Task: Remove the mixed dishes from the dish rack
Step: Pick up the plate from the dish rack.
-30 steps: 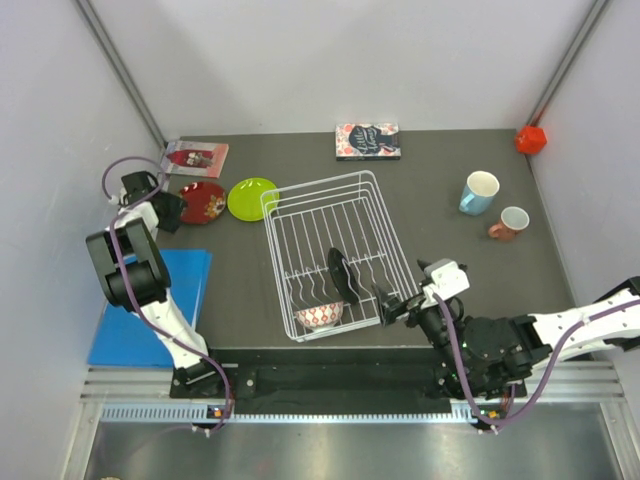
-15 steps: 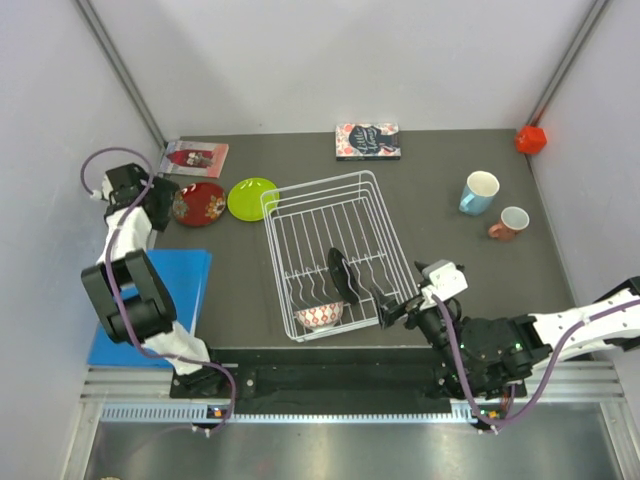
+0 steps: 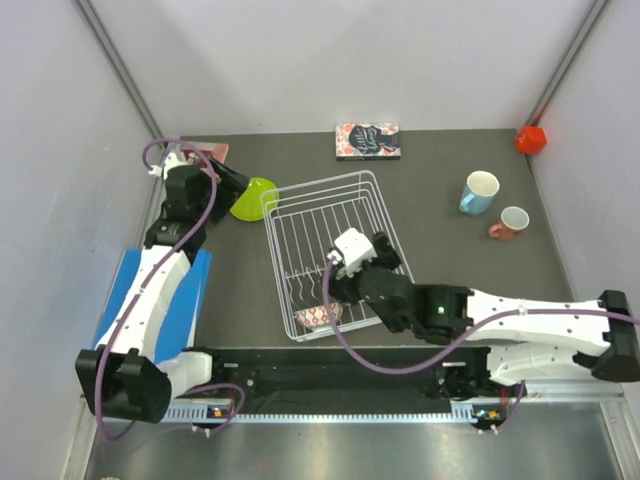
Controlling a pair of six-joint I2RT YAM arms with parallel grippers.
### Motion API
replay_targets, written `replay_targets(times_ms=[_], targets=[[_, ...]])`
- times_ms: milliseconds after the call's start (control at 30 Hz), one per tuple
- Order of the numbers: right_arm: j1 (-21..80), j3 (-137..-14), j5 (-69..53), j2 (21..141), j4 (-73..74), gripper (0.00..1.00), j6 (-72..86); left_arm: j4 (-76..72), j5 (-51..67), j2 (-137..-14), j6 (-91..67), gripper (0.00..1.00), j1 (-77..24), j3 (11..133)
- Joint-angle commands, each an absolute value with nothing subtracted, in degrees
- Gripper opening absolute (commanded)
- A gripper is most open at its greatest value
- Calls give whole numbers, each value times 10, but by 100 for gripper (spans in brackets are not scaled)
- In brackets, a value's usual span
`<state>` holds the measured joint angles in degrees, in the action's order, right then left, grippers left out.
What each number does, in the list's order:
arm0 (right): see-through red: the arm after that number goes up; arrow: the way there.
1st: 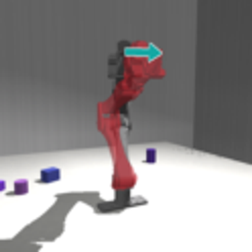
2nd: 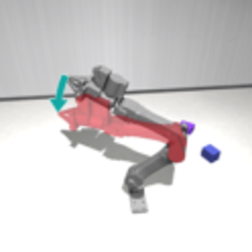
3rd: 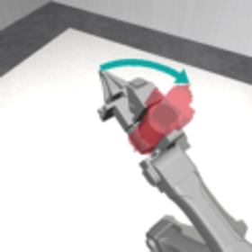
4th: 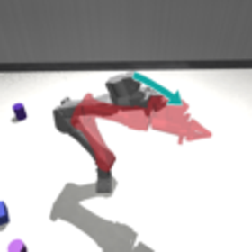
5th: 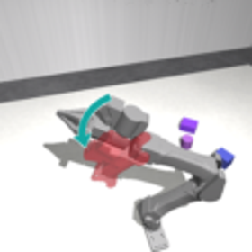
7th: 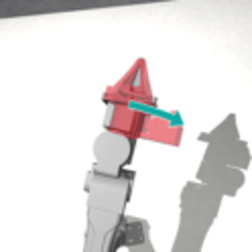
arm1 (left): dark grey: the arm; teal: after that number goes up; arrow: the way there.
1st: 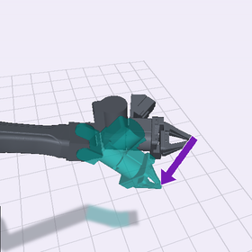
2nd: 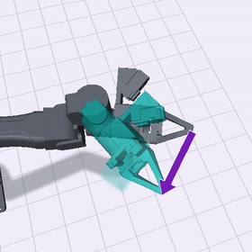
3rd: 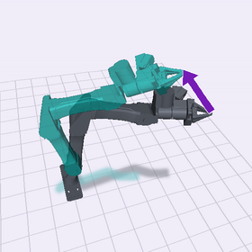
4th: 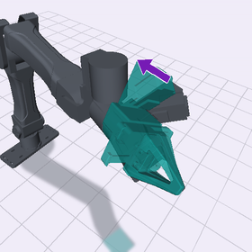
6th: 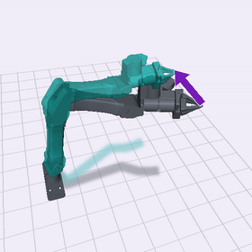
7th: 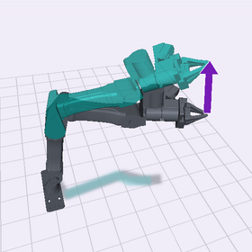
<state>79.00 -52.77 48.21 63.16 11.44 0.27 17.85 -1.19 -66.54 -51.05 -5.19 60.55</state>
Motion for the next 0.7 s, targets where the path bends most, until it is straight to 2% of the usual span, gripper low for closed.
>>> replay_targets(times_ms=[0,33,267,400,433,500,667], targets=[[755,-627,339,699,150,97,4,201,-41,-627,-472,86,-70,586],[746,-639,317,727,159,94,5,208,-38,-622,-466,86,-70,582],[714,-691,265,804,173,87,26,240,-33,-572,-425,86,-70,569],[698,-690,254,829,174,74,55,249,-48,-549,-409,86,-70,567],[693,-687,255,831,174,63,60,249,-48,-548,-408,86,-71,564],[686,-685,254,837,174,57,73,245,-42,-544,-410,86,-71,559],[668,-663,247,842,169,54,96,240,-24,-548,-424,85,-71,538]])
